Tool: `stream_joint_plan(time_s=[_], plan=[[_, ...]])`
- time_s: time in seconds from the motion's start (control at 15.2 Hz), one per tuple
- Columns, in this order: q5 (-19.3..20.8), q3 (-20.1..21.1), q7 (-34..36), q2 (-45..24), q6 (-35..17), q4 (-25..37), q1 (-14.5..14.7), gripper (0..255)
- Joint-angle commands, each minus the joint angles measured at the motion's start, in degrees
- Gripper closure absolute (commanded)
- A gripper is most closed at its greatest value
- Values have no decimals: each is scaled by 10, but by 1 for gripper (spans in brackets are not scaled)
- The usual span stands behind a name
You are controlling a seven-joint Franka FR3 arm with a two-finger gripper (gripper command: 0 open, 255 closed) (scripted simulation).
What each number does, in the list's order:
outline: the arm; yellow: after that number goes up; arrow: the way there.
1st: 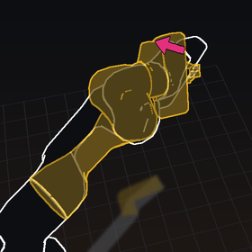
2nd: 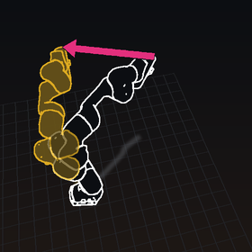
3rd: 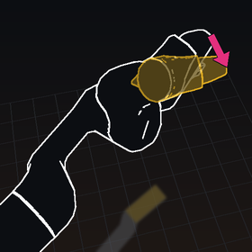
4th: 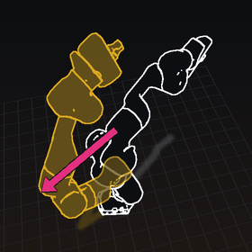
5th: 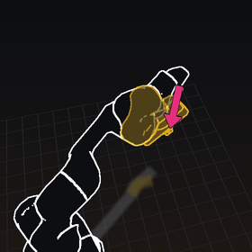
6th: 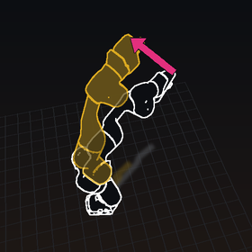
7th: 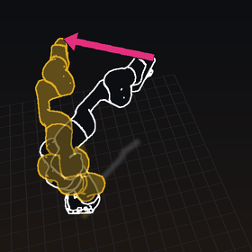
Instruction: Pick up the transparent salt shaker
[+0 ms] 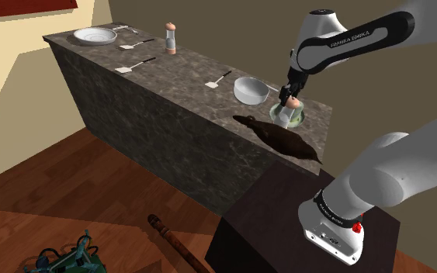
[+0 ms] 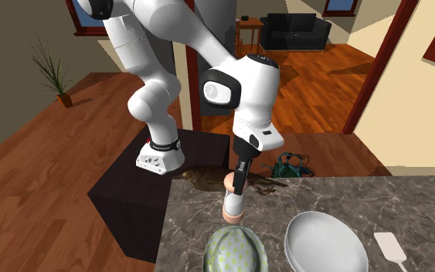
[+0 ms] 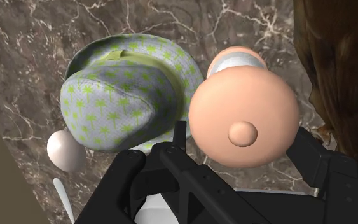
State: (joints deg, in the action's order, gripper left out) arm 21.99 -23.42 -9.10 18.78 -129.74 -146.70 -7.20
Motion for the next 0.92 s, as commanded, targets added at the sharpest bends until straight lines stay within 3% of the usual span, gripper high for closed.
stream_joint_plan(time_s=[0.0, 0.33, 0.86], plan=[[0, 0, 0, -1, 0, -1, 0, 255], [-1, 0, 0, -2, 0, 0, 1, 255], [-8, 11, -8, 35, 71, 35, 2, 255]])
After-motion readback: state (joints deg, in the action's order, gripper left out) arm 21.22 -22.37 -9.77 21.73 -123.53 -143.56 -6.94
